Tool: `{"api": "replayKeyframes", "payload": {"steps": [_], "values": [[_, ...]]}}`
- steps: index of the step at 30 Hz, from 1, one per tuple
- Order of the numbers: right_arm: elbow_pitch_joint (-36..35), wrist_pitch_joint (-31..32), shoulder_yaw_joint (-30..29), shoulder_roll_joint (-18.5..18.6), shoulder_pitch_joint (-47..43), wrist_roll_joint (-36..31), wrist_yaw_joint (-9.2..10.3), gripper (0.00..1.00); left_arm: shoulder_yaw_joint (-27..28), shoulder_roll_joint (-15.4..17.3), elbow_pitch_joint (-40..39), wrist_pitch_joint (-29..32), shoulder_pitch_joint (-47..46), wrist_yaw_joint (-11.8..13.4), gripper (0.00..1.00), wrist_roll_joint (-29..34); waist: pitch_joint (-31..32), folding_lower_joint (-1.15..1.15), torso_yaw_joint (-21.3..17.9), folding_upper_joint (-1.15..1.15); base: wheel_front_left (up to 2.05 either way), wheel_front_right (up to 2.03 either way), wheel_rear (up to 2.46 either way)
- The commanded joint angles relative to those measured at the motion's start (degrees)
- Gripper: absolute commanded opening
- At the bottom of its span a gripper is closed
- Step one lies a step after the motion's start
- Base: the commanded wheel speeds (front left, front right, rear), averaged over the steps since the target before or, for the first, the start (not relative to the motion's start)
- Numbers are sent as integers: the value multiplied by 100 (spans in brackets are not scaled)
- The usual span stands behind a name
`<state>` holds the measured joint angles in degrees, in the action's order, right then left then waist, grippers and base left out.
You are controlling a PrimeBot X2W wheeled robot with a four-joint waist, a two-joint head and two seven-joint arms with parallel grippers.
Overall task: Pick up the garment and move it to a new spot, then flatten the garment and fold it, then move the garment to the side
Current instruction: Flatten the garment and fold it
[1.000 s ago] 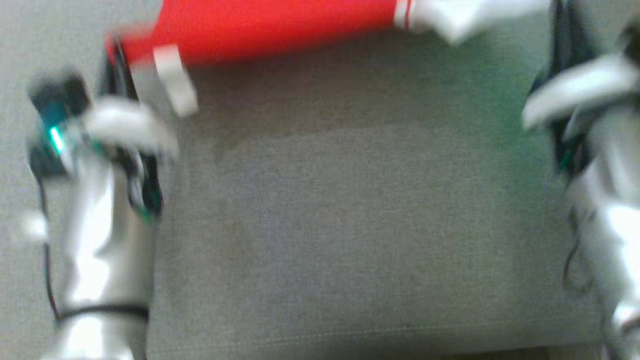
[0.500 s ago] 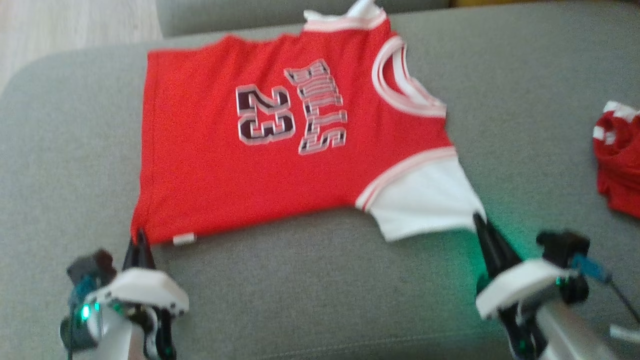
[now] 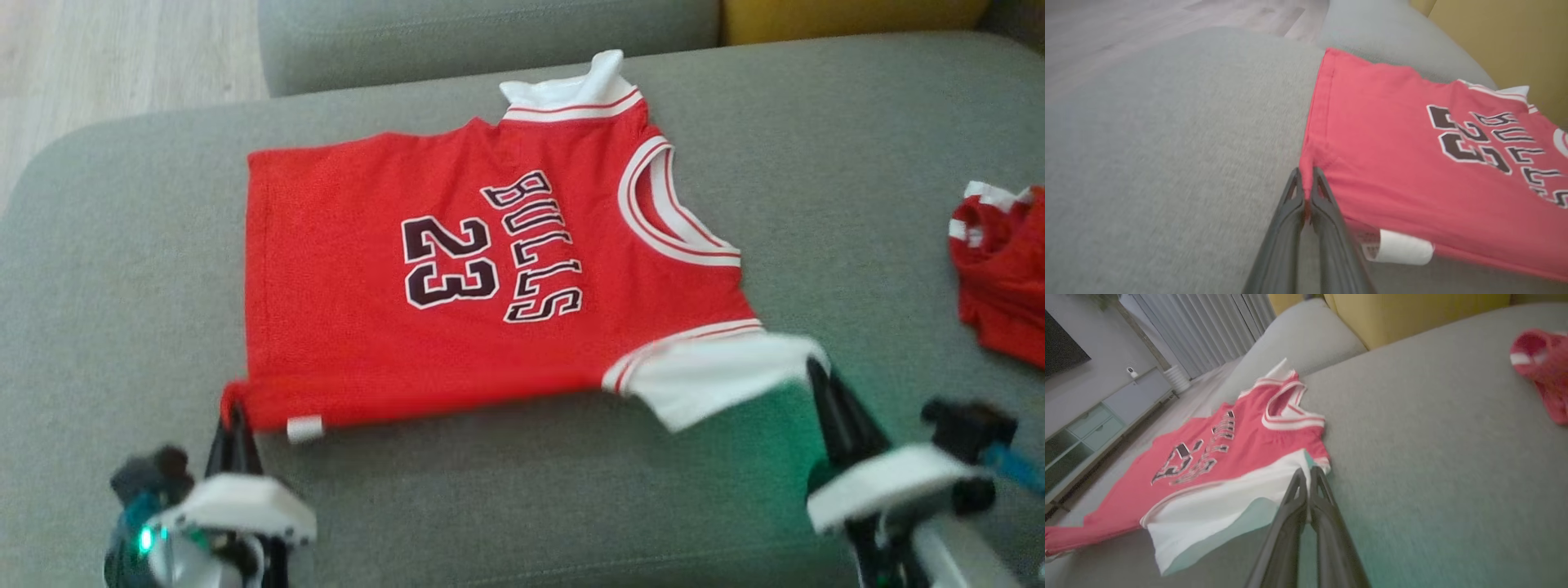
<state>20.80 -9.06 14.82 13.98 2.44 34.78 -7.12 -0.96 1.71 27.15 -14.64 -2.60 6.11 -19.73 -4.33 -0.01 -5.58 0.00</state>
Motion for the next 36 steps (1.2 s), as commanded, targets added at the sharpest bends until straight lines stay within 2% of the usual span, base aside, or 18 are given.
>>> {"api": "replayKeyframes", "payload": {"steps": [1, 8, 15, 22, 30, 36], "values": [[-283, -64, -45, 46, 485, -76, -36, 0, 154, 118, -285, -36, -458, 37, 0, 91, -116, 1, 79, 0, 0, 0, 0], [-150, -14, -249, -49, 1704, -414, -36, 0, -3, 117, -41, -36, -1451, -95, 0, 402, -493, 1, 235, 0, 0, 0, 0], [575, -21, -236, -100, 2605, -589, -36, 0, -200, 117, 559, -36, -2353, -196, 0, 565, -921, 1, 349, 0, 0, 0, 0], [1400, -280, -125, -194, 3483, -834, -36, 0, -346, 148, 1161, -36, -3193, -303, 0, 982, -1364, 1, 372, 0, 0, 0, 0], [2024, -508, 37, -352, 3954, -892, -36, 0, -625, 357, 1277, -36, -3953, -352, 0, 1547, -1647, 1, 353, 0, 0, 0, 0], [2290, -580, 127, -456, 4017, -826, -36, 0, -663, 544, 1349, -36, -4117, -323, 0, 1731, -1636, 1, 272, 0, 0, 0, 0]]}}
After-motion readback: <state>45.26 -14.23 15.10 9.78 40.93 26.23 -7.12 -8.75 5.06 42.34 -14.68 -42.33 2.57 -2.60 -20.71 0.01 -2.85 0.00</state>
